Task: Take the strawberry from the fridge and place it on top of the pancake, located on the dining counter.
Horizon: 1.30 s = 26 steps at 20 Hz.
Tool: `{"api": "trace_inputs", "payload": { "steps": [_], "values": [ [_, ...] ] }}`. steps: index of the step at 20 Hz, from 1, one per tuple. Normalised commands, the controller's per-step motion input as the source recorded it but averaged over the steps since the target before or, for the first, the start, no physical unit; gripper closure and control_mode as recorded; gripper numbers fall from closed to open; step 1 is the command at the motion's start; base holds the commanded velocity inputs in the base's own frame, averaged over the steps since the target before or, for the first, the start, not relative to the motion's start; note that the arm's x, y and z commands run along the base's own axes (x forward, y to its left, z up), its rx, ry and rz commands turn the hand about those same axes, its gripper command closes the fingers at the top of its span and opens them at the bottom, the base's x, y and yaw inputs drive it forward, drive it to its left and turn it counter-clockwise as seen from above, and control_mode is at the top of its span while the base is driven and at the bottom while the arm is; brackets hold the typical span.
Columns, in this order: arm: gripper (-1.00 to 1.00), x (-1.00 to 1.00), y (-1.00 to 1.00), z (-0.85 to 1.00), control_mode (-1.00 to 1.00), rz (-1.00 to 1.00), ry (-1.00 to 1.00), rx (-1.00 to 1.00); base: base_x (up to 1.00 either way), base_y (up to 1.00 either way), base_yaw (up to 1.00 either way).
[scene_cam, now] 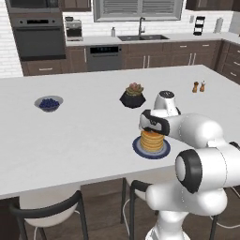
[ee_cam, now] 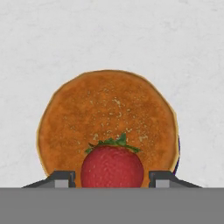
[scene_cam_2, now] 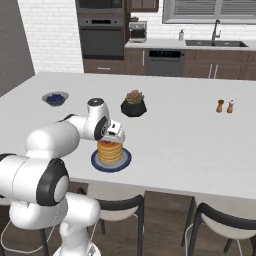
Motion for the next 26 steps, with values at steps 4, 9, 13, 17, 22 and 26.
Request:
{"api": "trace_inputs", "payload": {
  "steps": [4,9,13,17,22,26],
  "values": [
    [-1.0,0.0,0.0,0.0,-1.0,0.0,0.0,0.0,0.0,0.0,0.0],
    [-1.0,0.0,0.0,0.03,-1.0,0.0,0.0,0.0,0.0,0.0,0.0],
    [-1.0,0.0,0.0,0.29,-1.0,0.0,0.0,-0.03,0.0,0.0,0.0],
    [-1.0,0.0,0.0,0.52,-1.0,0.0,0.0,-0.01,0.0,0.0,0.0],
    [-1.0,-0.2,0.0,0.45,-1.0,0.0,-0.01,0.0,0.0,0.0,0.0],
    [-1.0,-0.56,0.0,0.29,-1.0,0.0,-0.02,0.0,0.0,0.0,0.0]
  ]
}}
